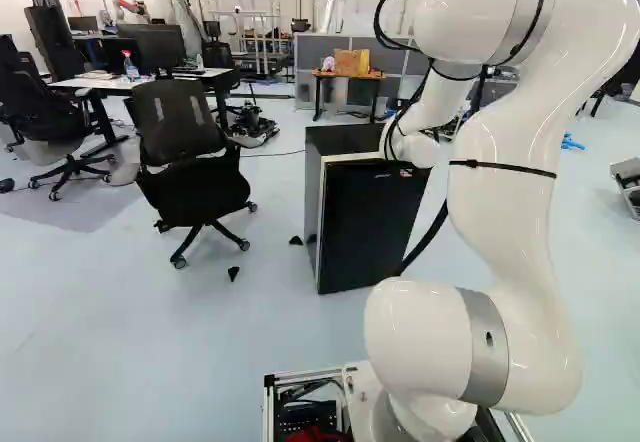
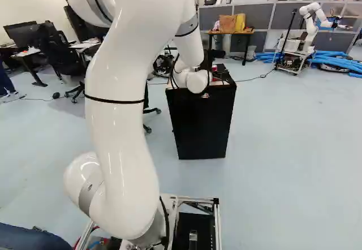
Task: Grab a drink from the fridge
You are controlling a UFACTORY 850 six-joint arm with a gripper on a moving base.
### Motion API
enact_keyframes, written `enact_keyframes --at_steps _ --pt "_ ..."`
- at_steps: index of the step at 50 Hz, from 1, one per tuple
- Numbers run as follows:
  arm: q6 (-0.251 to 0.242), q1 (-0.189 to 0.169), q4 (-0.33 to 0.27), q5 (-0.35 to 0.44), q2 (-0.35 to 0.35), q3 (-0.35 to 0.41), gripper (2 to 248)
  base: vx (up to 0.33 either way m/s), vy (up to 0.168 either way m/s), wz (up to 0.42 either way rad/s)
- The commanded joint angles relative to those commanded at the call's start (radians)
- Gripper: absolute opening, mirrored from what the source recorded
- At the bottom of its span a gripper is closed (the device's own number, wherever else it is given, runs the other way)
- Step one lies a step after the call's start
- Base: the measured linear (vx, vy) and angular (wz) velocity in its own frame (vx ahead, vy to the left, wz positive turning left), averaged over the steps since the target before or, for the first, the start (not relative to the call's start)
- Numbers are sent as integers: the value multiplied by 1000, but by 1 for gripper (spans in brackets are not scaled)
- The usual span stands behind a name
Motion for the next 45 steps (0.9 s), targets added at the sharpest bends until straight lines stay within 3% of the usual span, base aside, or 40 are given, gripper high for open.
enact_keyframes --at_steps 45 --pt "0 9 0 0 -67 -56 247 0 0 0"
